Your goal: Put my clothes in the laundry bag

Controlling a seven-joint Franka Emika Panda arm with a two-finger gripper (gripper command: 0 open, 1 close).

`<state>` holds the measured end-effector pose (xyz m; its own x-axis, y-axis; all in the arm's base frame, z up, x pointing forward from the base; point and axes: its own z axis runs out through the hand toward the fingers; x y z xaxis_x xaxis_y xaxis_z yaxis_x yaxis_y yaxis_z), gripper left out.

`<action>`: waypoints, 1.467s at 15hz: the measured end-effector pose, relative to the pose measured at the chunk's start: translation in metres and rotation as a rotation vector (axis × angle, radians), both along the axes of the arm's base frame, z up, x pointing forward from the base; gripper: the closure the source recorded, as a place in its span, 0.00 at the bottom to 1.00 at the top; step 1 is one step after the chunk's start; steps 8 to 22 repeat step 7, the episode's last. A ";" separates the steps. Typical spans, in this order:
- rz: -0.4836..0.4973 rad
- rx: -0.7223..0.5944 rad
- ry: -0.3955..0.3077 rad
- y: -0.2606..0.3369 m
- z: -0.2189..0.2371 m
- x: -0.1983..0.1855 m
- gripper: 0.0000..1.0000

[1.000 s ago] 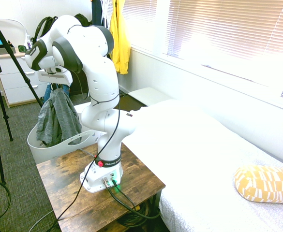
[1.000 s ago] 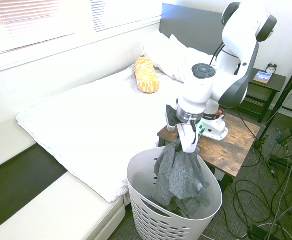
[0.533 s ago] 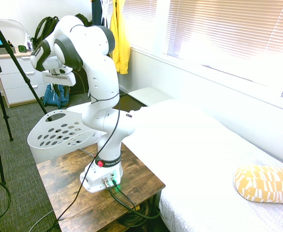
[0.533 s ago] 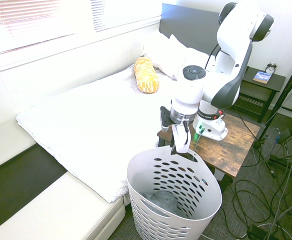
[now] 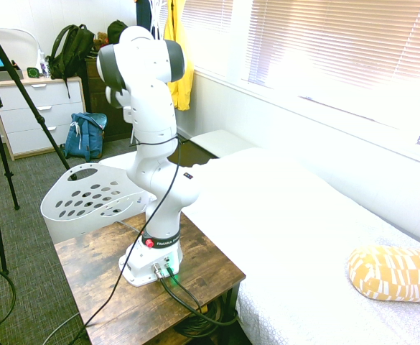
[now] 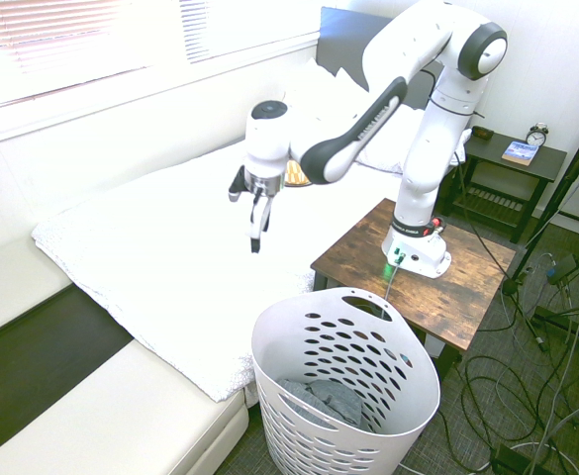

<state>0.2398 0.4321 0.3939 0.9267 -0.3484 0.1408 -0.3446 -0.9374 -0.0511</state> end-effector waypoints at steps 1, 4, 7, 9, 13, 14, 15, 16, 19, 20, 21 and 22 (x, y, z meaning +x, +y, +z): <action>-0.042 -0.001 0.000 -0.029 0.003 0.040 0.00; -0.193 -0.014 -0.007 -0.163 0.012 0.145 0.00; -0.311 -0.013 0.004 -0.296 0.011 0.193 0.00; -0.311 -0.013 0.004 -0.296 0.011 0.193 0.00; -0.311 -0.013 0.004 -0.296 0.011 0.193 0.00; -0.311 -0.013 0.004 -0.296 0.011 0.193 0.00; -0.311 -0.013 0.004 -0.296 0.011 0.193 0.00; -0.311 -0.013 0.004 -0.296 0.011 0.193 0.00; -0.311 -0.013 0.004 -0.296 0.011 0.193 0.00; -0.311 -0.013 0.004 -0.296 0.011 0.193 0.00; -0.311 -0.013 0.004 -0.296 0.011 0.193 0.00; -0.311 -0.013 0.004 -0.296 0.011 0.193 0.00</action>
